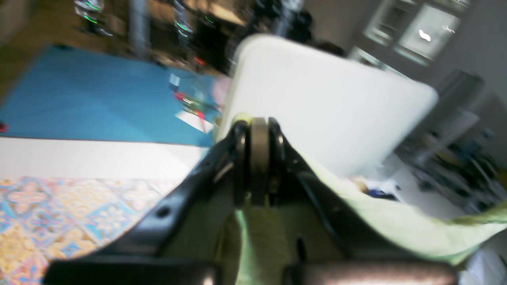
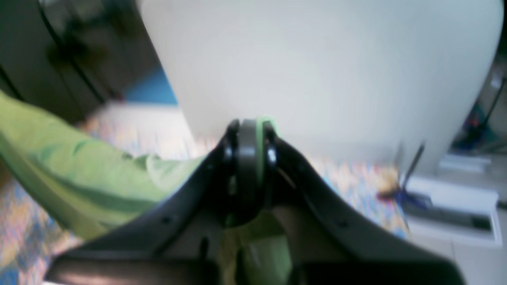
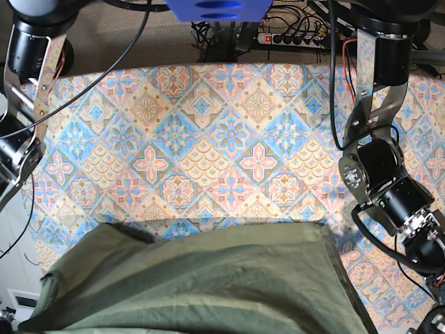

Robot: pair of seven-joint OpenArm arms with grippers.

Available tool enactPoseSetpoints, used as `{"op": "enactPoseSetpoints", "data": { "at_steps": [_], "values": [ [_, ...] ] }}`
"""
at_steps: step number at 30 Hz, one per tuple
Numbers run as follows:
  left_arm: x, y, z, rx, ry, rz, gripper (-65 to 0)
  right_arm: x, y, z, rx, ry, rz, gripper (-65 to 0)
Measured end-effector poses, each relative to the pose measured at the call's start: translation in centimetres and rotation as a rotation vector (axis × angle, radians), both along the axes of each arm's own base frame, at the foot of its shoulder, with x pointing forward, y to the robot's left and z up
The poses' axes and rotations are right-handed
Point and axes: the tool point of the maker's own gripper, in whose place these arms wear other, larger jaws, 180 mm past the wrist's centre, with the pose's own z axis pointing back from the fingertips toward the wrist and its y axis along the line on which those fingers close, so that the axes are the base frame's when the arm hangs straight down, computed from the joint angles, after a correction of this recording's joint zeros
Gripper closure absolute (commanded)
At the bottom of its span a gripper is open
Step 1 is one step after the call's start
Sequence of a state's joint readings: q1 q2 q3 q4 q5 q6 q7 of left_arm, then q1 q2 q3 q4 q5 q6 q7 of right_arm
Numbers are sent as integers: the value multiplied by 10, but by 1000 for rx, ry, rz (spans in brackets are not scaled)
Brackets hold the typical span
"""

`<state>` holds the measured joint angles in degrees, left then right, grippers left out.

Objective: Layout the t-shirt on the table in an organized manner, then fold the t-shirt properly
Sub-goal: 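Hold the shirt raised between both grippers, then lower the shirt flat onto the table with both grippers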

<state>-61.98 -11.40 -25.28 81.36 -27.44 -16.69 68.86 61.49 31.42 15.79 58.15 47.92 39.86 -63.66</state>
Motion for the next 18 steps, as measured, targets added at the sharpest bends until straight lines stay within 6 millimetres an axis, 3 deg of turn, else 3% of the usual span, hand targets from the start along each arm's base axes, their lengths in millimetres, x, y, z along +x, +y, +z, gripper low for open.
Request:
{"op": "enactPoseSetpoints", "data": {
  "at_steps": [5,8,12,15,18],
  "values": [
    [20,-28,24,-46,1,-70,0,10,-5,33,61,-58,-4,-19],
    [12,-20,57,-153,-142,-90,0,6,-6,57,66,-108,-4,-19],
    [9,-5,42,-148,-85,-77,0,-13,4,84,42,-178,44,-19],
    [-12,0,0,-84,14,-110,0,-27,14,55,23,-152,94,-19],
    [-51,20,-31,24,63,-71,0,-43,-10,-33,-4,58,48,-19]
  ]
}}
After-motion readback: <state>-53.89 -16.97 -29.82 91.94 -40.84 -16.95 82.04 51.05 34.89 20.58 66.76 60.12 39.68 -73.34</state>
